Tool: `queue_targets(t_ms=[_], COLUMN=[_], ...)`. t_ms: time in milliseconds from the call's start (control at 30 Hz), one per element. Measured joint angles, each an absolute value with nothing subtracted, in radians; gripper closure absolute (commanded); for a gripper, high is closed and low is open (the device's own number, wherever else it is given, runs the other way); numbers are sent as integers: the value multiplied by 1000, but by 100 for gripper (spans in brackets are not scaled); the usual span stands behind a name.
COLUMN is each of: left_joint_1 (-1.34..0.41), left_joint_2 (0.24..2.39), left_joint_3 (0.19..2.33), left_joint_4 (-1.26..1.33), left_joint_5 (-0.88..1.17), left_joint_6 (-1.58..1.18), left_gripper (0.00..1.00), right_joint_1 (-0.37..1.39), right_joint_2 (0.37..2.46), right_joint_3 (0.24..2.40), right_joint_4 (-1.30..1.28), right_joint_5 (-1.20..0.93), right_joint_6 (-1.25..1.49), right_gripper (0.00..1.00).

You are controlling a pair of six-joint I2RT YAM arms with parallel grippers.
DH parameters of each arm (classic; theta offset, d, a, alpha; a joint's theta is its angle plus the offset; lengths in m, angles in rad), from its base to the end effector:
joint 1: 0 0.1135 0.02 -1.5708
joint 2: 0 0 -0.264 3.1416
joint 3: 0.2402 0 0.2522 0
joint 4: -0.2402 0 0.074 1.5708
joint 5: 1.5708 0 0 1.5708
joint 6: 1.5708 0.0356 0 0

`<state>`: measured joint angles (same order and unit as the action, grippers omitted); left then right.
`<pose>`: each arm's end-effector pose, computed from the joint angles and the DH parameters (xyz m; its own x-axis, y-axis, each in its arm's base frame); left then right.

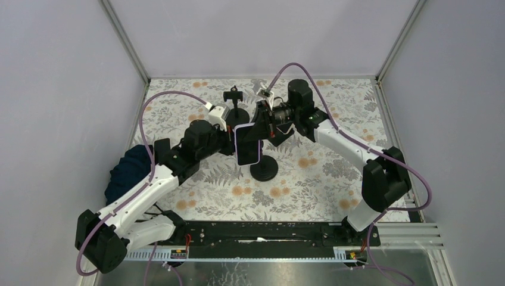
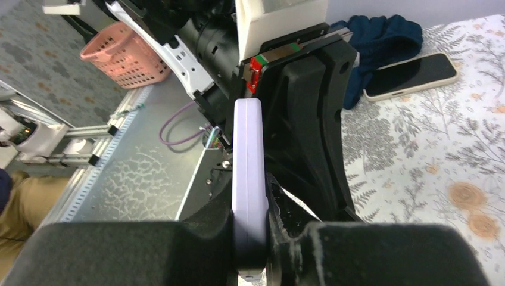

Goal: Place the phone on the phone stand
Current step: Install the phone on the phone stand.

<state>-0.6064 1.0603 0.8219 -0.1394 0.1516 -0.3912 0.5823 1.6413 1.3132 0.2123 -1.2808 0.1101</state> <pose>0.1980 -0.1439 0.3040 -0.5390 -0.0849 -0.8380 0.5119 0.7571 -0.4059 0.2931 0.2339 0.3450 -0.2005 -0.0944 -0.9751 -0.9359 -0.2759 0.2192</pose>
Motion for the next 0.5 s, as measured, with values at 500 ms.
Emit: queue_targets(t_ms=[500], left_joint_1=[-582], left_joint_2=[1037], left_joint_3=[798], left_joint_4=[-98], left_joint_5=[307], left_joint_6=[-444], left_gripper=[100], right_joint_1=[586], right_joint_2=[1733], right_joint_3=[1185], right_joint_4=[1052], right_joint_5=[-1384], right_joint_6=[720], right_gripper=[100])
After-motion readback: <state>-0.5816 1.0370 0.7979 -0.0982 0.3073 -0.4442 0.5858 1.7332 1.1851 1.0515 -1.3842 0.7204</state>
